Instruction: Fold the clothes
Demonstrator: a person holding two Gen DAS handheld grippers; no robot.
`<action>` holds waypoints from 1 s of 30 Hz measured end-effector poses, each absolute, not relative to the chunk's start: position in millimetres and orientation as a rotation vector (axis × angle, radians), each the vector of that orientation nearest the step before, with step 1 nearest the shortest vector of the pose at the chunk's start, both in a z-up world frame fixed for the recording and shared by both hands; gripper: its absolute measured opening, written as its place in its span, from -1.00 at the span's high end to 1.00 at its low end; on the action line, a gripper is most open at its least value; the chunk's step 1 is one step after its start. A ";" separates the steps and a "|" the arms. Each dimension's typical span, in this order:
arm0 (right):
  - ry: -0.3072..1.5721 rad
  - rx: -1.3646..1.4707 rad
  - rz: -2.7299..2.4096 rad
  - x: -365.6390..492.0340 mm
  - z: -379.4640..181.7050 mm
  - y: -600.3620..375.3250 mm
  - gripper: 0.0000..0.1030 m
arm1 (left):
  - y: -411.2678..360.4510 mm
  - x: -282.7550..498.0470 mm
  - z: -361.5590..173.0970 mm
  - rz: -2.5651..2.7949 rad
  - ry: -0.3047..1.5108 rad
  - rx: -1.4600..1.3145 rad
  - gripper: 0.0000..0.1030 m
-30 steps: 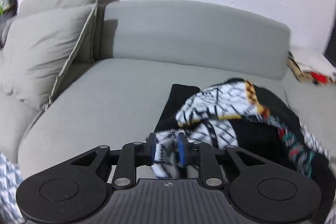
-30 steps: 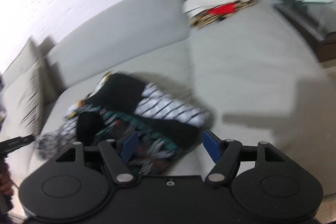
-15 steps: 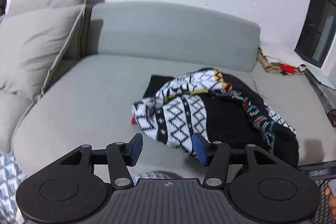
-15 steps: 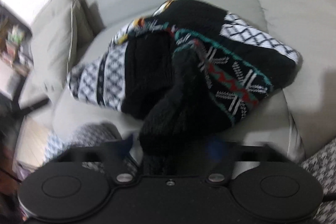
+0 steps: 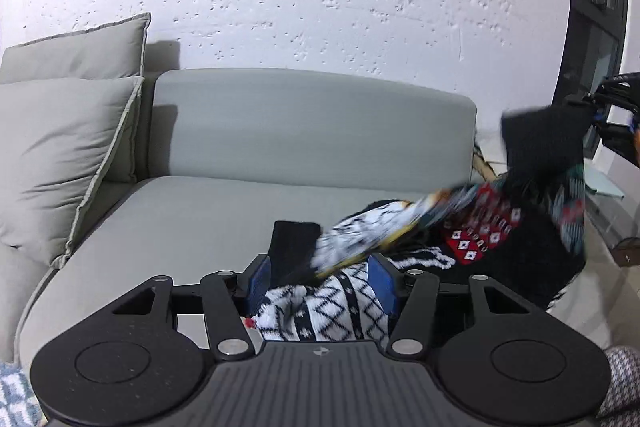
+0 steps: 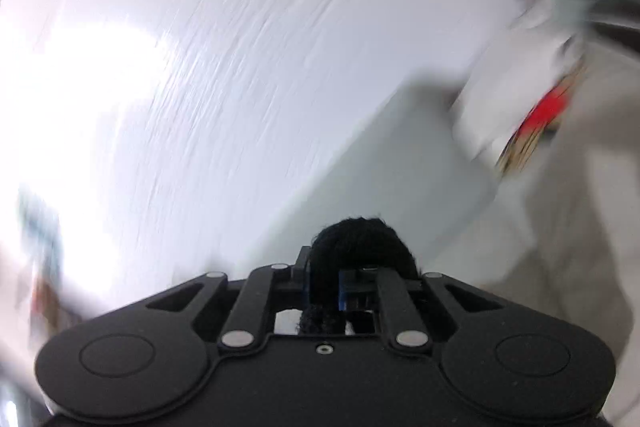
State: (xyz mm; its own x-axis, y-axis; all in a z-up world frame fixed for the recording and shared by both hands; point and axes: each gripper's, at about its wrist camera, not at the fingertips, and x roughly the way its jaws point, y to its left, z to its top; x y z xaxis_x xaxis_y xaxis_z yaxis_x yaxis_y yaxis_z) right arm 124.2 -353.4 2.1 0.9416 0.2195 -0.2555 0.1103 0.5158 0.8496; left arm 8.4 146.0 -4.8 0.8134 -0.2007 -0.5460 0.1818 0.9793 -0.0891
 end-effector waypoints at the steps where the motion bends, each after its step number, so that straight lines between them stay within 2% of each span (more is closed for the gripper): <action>1: 0.373 1.045 -0.013 132.2 -0.7 -364.8 0.68 | 146.1 11.9 -5.8 -0.207 0.588 -0.039 -0.04; 2: 0.392 1.057 -0.093 140.1 -3.4 -376.3 0.52 | 146.2 15.3 -6.8 -0.211 0.589 -0.044 -0.04; 3: 0.418 1.062 -0.166 144.9 -6.8 -385.6 0.03 | 145.9 16.4 -11.1 -0.217 0.601 -0.046 -0.05; 5: 0.476 1.019 -0.231 132.8 -16.3 -389.6 -0.45 | 145.2 15.3 -21.1 -0.230 0.631 -0.047 -0.05; 11: 0.636 0.807 -0.111 63.7 -49.0 -371.2 -0.45 | 152.5 18.0 -55.3 -0.214 0.733 -0.216 -0.18; 16: 0.755 0.784 -0.047 17.0 -92.8 -359.5 -0.45 | 159.0 20.5 -84.0 -0.197 0.816 -0.366 -0.21; 19: 0.767 0.779 -0.075 11.7 -114.7 -360.3 -0.43 | 162.9 22.0 -101.2 -0.187 0.865 -0.457 -0.21; 24: 0.775 0.717 -0.077 23.3 -139.6 -359.7 -0.24 | 157.5 40.4 -118.6 -0.176 0.866 -0.522 -0.19; 27: 0.786 0.720 -0.107 38.4 -161.7 -364.8 -0.23 | 155.2 50.4 -127.8 -0.185 0.860 -0.581 -0.16; 30: 0.802 0.732 -0.073 52.6 -182.8 -369.6 -0.23 | 150.6 63.2 -134.6 -0.195 0.873 -0.592 -0.03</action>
